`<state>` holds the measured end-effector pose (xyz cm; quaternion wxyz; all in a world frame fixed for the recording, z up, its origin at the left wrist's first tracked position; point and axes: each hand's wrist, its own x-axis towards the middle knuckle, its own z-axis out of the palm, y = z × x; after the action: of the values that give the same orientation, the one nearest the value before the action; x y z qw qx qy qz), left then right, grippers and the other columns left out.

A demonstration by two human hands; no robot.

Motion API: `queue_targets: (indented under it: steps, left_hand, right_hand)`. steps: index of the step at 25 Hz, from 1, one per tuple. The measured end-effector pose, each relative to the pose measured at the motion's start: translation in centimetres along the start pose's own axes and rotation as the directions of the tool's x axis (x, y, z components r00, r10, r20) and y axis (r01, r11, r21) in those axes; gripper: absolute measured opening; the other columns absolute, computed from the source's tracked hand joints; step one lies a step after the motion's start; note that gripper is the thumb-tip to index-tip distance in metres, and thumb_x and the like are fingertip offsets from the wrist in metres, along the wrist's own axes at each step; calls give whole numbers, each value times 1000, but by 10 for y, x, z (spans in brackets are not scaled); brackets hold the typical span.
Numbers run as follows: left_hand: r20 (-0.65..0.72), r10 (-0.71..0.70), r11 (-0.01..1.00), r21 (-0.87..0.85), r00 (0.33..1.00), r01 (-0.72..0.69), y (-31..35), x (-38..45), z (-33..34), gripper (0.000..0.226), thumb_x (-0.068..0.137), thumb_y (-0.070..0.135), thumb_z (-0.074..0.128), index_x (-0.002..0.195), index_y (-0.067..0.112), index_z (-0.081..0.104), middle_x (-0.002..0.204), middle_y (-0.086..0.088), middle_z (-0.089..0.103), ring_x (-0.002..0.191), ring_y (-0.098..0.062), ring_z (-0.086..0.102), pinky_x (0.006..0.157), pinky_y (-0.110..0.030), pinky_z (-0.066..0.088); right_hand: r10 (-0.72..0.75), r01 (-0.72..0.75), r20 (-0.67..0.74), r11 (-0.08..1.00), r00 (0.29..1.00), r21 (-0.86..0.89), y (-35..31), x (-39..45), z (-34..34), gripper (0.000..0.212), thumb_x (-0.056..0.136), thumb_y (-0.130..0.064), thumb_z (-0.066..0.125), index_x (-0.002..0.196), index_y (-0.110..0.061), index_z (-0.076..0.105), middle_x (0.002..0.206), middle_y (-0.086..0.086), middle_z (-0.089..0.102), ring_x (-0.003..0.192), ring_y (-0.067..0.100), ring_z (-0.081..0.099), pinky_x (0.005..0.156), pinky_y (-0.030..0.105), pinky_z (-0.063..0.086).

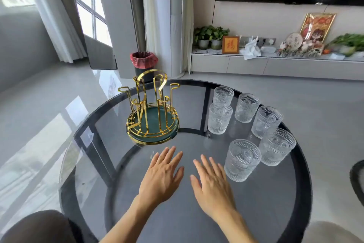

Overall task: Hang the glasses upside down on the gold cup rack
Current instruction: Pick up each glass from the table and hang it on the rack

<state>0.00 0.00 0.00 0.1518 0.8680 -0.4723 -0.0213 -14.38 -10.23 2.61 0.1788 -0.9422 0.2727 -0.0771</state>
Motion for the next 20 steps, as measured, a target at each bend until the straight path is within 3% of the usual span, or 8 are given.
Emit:
queue_targets:
  steps: [1,3,5,6,8,12,16,20]
  left_hand:
    - [-14,2,1000,10,1000,-2,0,-3,-2,59,101,55,20,155,32,22,166,2,12,153,-18,1,122,-36,-4]
    - [-40,13,1000,26,999,-12,0,-6,-3,57,102,53,23,154,31,27,166,1,17,153,-19,6,121,-35,-2]
    - [-66,15,1000,19,998,-14,0,-7,-4,55,102,52,26,153,31,30,165,0,21,153,-20,10,121,-36,1]
    - [-73,20,1000,18,997,-19,2,-8,-4,55,102,51,27,153,30,31,164,0,23,153,-20,12,121,-36,2]
    - [-86,26,1000,10,996,-26,5,-9,-6,54,103,50,29,152,29,32,164,0,24,153,-20,13,121,-36,2]
    - [-97,-15,1000,-28,995,13,5,-15,-1,53,102,49,31,152,30,34,163,1,25,152,-19,14,121,-35,4]
    - [-113,-47,994,-102,992,36,5,-14,-3,47,101,47,41,145,31,45,160,2,33,150,-20,22,121,-36,13]
    - [-194,-183,903,-421,964,87,11,-13,-26,26,93,28,63,119,29,66,132,5,63,126,-19,55,103,-36,47]
  right_hand:
    - [-30,33,-33,996,999,79,0,-6,-4,52,100,-39,39,149,-24,37,158,-12,27,150,20,18,121,35,9]
    - [-44,140,-380,963,924,231,8,-23,-18,41,92,-25,55,133,-19,57,138,-16,47,132,20,47,111,38,34]
    - [-12,247,-719,943,695,222,17,-35,-33,44,86,-20,61,130,-18,56,138,-4,55,127,18,51,105,35,38]
    - [36,231,-772,944,635,235,22,-36,-40,53,84,-20,64,135,-17,50,144,4,51,132,20,46,108,34,34]
    - [182,107,-759,943,625,315,32,-33,-49,76,79,-20,74,145,-14,36,155,13,35,141,25,34,113,37,30]
    - [478,-70,-438,732,761,678,42,-24,-36,106,71,-17,84,153,-24,17,160,6,28,144,24,30,114,40,30]
    - [503,-151,-281,657,818,738,51,-8,-30,89,71,-23,84,143,-27,32,142,0,52,128,25,50,100,37,41]
    - [396,-50,-278,646,875,762,40,-6,-27,79,63,-22,87,129,-33,46,132,-5,57,123,16,52,100,34,42]
